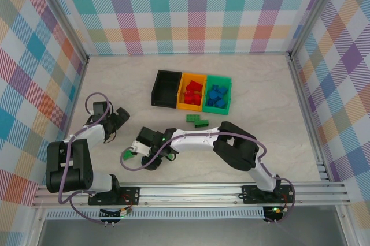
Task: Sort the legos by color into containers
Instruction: Pick up the lego from the bottom-center of the table, then place the lego in the container.
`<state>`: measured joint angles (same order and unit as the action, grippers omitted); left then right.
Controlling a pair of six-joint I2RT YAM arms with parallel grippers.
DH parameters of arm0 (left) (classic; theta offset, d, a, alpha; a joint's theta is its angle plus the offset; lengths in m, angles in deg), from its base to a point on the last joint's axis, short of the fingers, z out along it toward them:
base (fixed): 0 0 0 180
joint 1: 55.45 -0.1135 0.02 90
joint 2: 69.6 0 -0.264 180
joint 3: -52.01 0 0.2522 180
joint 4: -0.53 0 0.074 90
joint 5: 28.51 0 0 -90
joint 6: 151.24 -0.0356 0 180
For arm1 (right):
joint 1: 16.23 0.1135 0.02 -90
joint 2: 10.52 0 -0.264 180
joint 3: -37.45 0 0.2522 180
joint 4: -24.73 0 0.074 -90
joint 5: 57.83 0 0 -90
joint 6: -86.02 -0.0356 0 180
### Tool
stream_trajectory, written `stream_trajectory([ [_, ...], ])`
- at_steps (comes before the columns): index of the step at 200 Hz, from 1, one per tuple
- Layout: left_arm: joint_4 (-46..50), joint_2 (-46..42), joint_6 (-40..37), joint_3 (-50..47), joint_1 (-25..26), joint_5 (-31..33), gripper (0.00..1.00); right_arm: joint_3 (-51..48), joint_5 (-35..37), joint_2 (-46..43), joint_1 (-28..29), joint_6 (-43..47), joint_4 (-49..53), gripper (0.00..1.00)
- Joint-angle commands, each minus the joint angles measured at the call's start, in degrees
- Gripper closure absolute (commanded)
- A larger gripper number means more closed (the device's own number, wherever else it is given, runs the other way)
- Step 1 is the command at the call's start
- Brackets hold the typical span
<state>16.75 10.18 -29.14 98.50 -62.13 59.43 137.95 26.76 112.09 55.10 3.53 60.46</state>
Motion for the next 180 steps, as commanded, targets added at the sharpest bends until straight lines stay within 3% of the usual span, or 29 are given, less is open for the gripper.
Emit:
stream_trajectory([
  [1,-2.5,3.0,1.0,-0.4,0.6,-9.2,0.0,-1.3,0.9,-1.2,0.2,-0.3,-1.7,0.64],
  [55,-2.0,2.6,0.8,-0.3,0.6,-8.8,0.0,-8.8,3.7,-11.9,-4.1,-6.9,-9.5,0.64],
  [82,-2.0,2.4,0.8,-0.4,0.7,-9.1,0.0,-14.9,3.9,-19.1,-12.1,-13.8,-13.6,0.63],
  [130,-2.4,2.3,1.0,-0.6,0.6,-9.4,0.0,-23.9,13.4,-31.1,-29.2,-25.6,-13.5,0.61],
  [180,-3.3,3.5,1.4,-0.7,0.6,-10.2,0.0,-24.0,11.4,-30.3,-43.8,-29.1,-11.2,0.6],
])
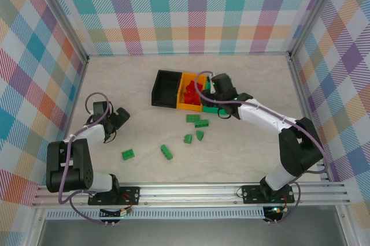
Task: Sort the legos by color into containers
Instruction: Place the lego in the container, then pick up the lego from the middle-left of the table.
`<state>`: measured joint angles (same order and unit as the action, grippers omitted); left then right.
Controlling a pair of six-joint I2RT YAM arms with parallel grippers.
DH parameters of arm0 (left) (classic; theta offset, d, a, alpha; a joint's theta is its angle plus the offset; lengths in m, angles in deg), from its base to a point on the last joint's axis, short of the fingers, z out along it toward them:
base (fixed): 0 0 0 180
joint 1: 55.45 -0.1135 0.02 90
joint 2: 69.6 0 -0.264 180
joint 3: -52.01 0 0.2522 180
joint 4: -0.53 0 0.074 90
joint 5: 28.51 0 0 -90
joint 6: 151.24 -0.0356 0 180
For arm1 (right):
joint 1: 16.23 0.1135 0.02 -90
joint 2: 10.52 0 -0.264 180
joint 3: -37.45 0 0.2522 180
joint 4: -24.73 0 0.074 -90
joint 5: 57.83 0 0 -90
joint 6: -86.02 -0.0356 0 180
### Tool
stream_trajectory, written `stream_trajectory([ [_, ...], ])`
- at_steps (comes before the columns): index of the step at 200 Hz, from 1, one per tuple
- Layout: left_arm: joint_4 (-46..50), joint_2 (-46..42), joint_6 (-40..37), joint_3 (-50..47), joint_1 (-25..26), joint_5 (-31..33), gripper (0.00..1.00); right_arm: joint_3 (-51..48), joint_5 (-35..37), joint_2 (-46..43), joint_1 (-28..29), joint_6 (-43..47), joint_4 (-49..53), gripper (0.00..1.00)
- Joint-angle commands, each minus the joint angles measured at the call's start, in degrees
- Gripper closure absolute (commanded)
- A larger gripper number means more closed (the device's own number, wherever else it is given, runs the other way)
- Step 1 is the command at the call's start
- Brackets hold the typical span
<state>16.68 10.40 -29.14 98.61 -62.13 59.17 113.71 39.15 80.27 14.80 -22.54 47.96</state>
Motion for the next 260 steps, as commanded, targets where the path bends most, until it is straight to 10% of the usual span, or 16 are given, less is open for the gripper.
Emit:
stream_trajectory([
  [1,-3.3,3.2,1.4,-0.8,0.6,-9.9,0.0,0.5,-1.3,1.9,-4.0,-2.9,1.3,0.59],
  [64,-3.1,3.2,1.0,-0.5,0.7,-10.3,0.0,7.4,2.7,7.9,-7.1,3.2,5.9,0.31],
  [176,-5.9,-2.0,1.9,-1.4,2.9,-14.6,0.0,-12.9,-0.7,-9.5,7.1,7.6,-3.6,0.27],
  [260,22.9,-29.4,5.8,-0.5,22.8,-3.2,0.0,-21.4,4.1,-10.3,9.8,5.3,-13.0,0.27],
])
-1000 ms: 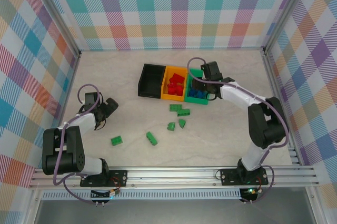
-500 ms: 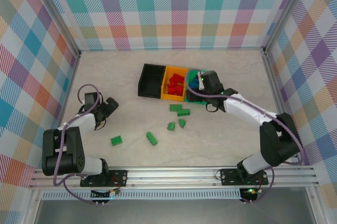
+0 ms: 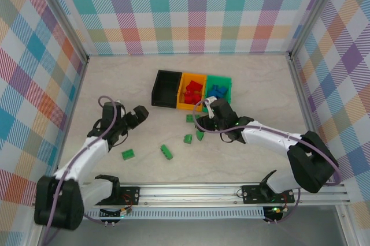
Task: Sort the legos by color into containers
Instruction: Pick up the lego from the middle-left of the table.
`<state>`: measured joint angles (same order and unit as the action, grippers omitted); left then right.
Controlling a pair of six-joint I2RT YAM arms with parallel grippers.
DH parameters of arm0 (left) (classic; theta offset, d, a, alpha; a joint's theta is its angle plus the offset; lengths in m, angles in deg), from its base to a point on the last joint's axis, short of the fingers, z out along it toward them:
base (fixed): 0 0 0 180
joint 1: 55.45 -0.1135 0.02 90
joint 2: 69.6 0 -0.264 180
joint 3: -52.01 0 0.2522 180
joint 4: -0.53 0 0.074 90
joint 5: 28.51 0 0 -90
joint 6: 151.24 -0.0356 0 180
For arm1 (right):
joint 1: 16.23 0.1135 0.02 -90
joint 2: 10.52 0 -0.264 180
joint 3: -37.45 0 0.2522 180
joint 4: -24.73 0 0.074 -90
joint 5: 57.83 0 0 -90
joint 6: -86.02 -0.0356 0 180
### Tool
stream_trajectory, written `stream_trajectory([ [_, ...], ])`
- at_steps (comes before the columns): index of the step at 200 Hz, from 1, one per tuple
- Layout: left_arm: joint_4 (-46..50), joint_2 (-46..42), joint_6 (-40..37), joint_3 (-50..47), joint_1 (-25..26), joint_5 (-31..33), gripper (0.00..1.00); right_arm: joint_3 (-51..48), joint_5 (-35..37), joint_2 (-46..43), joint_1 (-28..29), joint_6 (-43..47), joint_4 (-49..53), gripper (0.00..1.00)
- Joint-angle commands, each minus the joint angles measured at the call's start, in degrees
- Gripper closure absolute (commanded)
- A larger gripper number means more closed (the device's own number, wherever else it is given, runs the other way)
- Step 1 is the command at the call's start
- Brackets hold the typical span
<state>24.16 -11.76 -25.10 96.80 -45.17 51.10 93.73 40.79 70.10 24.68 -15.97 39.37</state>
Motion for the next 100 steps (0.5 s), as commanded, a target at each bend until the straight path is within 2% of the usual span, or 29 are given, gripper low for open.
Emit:
stream_trajectory([
  [1,15.8,-7.6,1.9,1.3,6.1,5.0,0.0,-1.4,2.5,-0.1,0.0,-1.3,-4.4,0.27],
  [51,29.7,-20.5,11.6,-3.0,17.3,3.6,0.0,1.1,1.9,4.3,-0.1,-3.4,-3.7,0.26],
  [64,30.0,-22.7,15.1,-4.4,21.2,3.8,0.05,1.4,1.6,4.7,0.0,-3.5,-3.5,0.26],
  [81,29.9,-24.4,19.8,-5.4,27.0,7.0,0.07,1.5,2.4,4.6,-0.1,-3.4,-3.2,0.26],
  [100,30.6,-22.4,22.6,-4.7,31.9,11.3,0.08,1.5,3.7,4.3,-0.1,-3.2,-2.6,0.26],
])
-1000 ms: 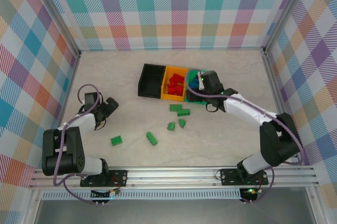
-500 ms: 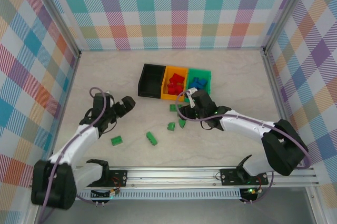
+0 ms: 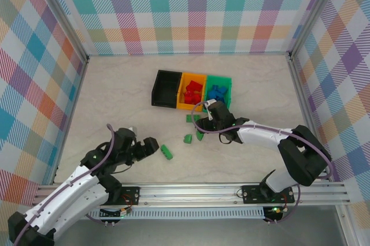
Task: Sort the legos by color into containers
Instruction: Pick up the lego from the middle-left of the table.
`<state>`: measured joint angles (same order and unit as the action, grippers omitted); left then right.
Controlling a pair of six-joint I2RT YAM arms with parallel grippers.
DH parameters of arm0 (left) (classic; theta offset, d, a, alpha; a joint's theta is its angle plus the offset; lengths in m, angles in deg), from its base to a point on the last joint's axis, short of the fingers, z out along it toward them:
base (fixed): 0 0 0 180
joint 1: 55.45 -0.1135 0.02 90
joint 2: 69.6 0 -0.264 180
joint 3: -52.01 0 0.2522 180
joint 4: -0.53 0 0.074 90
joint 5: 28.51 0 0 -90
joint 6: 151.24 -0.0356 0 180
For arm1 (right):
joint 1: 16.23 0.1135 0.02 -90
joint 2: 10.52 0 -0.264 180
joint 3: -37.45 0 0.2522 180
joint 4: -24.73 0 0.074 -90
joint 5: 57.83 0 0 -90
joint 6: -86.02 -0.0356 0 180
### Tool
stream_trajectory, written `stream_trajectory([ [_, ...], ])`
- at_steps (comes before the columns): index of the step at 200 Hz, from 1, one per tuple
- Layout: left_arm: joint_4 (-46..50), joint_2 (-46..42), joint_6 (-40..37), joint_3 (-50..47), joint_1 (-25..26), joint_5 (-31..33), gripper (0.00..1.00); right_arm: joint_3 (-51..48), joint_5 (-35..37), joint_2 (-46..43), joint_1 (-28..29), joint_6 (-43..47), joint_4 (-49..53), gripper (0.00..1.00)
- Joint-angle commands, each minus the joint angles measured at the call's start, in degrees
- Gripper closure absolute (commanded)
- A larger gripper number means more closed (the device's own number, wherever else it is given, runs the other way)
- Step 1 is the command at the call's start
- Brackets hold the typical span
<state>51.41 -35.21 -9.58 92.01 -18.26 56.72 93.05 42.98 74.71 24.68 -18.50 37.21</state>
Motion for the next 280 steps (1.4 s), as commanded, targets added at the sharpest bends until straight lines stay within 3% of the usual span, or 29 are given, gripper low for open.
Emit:
stream_trajectory([
  [1,3.4,1.3,7.2,0.3,5.2,5.8,0.08,2.2,1.6,-0.3,0.0,-0.8,-0.5,0.26],
  [72,1.6,35.7,3.8,16.6,18.1,11.9,0.11,3.2,3.6,-0.2,0.0,-1.3,1.9,0.25],
  [122,14.5,51.3,1.3,30.3,22.3,19.5,0.12,3.3,5.0,-0.7,-0.1,-1.8,3.1,0.25],
  [165,11.5,53.6,2.2,29.6,22.7,18.9,0.14,4.3,5.8,-0.2,0.0,-1.9,4.6,0.25],
  [204,5.5,52.7,6.6,26.0,22.7,19.6,0.2,3.7,12.2,-2.3,0.0,-0.3,5.8,0.24],
  [238,0.8,52.4,9.8,22.2,22.6,18.4,0.22,3.4,10.4,-2.8,-0.1,-1.0,5.4,0.24],
  [280,1.2,47.4,14.7,18.8,22.1,22.0,0.29,3.4,10.9,-3.4,-0.1,-1.1,5.7,0.24],
])
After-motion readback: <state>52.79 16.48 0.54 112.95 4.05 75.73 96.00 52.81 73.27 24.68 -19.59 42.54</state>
